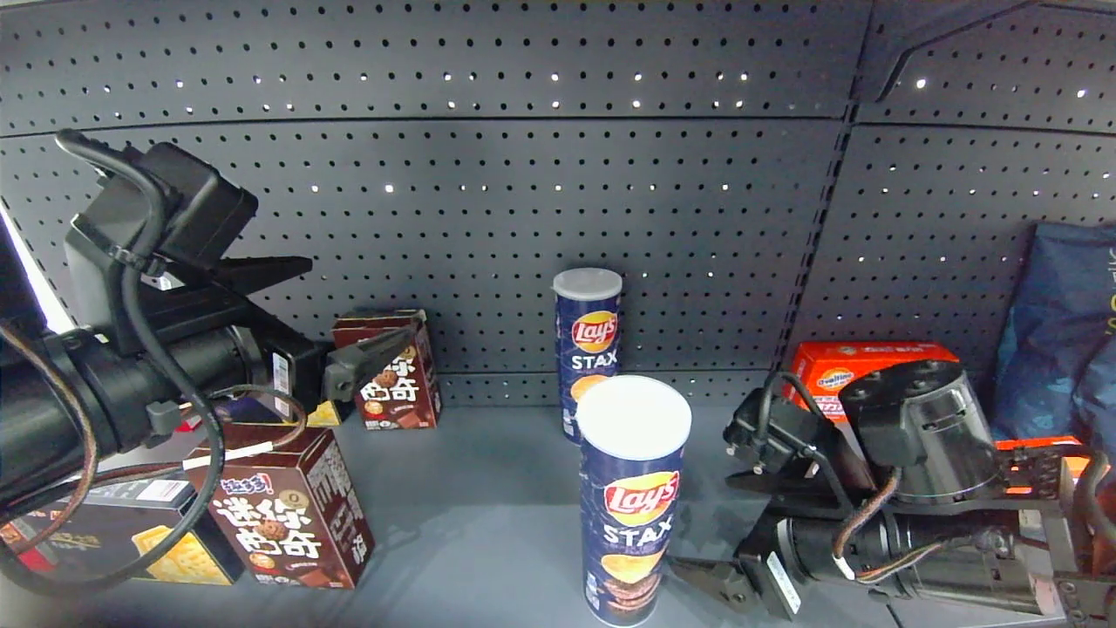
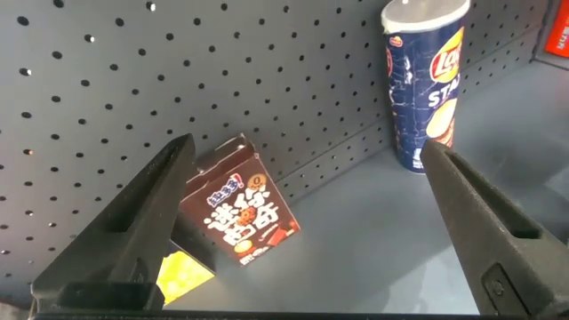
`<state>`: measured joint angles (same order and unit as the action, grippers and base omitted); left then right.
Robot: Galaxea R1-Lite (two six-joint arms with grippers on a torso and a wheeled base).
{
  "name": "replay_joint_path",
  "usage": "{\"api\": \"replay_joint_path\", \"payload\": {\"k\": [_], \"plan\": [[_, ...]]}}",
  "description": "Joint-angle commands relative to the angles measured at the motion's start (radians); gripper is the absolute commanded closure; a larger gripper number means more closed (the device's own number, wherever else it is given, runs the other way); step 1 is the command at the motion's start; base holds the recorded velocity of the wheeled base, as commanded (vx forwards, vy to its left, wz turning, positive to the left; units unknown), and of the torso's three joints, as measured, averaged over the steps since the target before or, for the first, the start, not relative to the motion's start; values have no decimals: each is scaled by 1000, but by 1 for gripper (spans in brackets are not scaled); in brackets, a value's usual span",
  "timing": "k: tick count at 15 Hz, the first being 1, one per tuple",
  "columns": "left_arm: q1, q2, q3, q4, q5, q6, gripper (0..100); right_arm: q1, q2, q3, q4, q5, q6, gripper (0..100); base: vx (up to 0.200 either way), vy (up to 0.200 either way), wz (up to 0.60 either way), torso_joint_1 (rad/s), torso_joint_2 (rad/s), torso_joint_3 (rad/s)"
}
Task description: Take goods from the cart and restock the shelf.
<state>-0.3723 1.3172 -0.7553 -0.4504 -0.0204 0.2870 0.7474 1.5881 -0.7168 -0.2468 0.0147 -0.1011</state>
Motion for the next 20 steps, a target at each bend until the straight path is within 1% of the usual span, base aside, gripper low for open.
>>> {"api": "replay_joint_path", "payload": {"k": [1, 10, 20], "plan": [[0, 7, 1, -2, 0, 0, 0, 13, 20, -4, 0, 1, 0, 0, 0, 0, 0, 0, 0, 0], [1, 7, 2, -2, -1, 0, 0, 35, 67, -41, -19, 1, 0, 0, 0, 0, 0, 0, 0, 0], [1, 7, 8, -2, -1, 0, 0, 41, 62, -33, -20, 1, 0, 0, 0, 0, 0, 0, 0, 0]]}}
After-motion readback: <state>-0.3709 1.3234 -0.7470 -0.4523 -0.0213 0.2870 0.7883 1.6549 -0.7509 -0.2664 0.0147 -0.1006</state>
